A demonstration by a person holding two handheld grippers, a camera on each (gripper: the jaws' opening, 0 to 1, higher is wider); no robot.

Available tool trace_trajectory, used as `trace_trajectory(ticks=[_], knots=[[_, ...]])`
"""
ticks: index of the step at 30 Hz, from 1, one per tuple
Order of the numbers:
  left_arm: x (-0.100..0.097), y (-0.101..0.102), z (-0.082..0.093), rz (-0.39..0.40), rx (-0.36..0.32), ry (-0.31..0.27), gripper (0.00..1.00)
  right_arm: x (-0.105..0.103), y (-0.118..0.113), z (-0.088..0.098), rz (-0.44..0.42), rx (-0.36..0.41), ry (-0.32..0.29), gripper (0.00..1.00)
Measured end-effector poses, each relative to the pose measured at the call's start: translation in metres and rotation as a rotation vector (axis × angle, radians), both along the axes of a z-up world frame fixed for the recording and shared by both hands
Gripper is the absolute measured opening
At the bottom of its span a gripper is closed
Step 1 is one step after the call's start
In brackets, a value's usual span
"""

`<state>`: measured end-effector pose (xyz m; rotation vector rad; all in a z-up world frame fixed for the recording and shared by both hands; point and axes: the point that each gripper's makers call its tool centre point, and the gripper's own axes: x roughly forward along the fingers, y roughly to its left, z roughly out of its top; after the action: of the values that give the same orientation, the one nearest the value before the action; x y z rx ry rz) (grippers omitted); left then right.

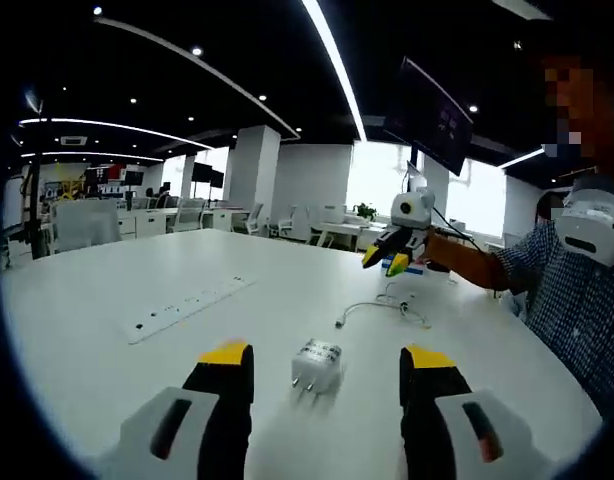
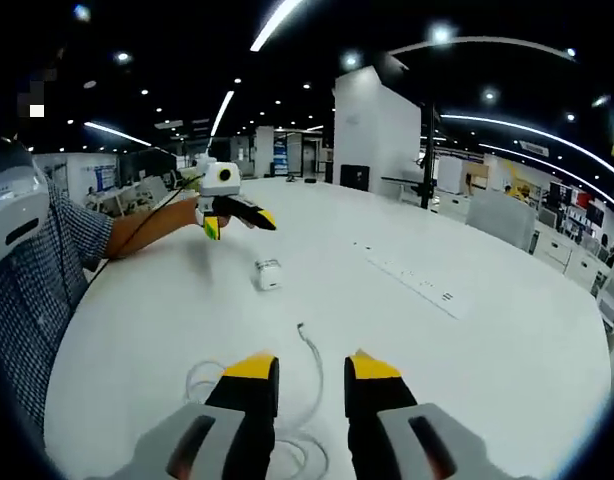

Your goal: Plug the desk Type‑C cable into the charger adapter.

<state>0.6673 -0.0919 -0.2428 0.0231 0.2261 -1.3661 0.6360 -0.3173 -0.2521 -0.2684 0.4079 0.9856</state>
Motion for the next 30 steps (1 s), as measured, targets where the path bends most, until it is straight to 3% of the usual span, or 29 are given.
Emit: trace_trajectory(ticks=[2, 6, 14, 19, 22, 23, 27, 30], knots=[[-0.003, -0.004, -0.001, -0.042, 0.002, -0.050, 0.60, -0.001, 0.005, -0.001, 0.037, 0.013, 0.007, 0.29], [-0.007, -0.014, -0.004, -0.088, 0.013, -0.079, 0.59, -0.002, 0.015, -0.002, 0.108, 0.033, -0.012, 0.32], [0.001, -0.031, -0.023, -0.140, 0.039, -0.094, 0.60, 0.011, 0.019, -0.024, 0.168, -0.007, -0.014, 0.31], [0.006, -0.039, -0.035, -0.161, 0.034, -0.077, 0.58, 0.016, 0.024, -0.031, 0.204, 0.004, 0.018, 0.31], [0.007, -0.043, -0.046, -0.183, 0.086, -0.072, 0.55, 0.019, 0.028, -0.038, 0.218, 0.003, 0.038, 0.31], [0.010, -0.045, -0.046, -0.183, 0.093, -0.043, 0.55, 0.021, 0.030, -0.041, 0.223, 0.003, 0.043, 0.32], [0.015, -0.053, -0.043, -0.192, 0.079, -0.065, 0.55, 0.023, 0.036, -0.051, 0.233, -0.012, 0.062, 0.32], [0.011, -0.056, -0.048, -0.209, 0.113, -0.084, 0.54, 0.024, 0.039, -0.053, 0.241, -0.027, 0.058, 0.31]])
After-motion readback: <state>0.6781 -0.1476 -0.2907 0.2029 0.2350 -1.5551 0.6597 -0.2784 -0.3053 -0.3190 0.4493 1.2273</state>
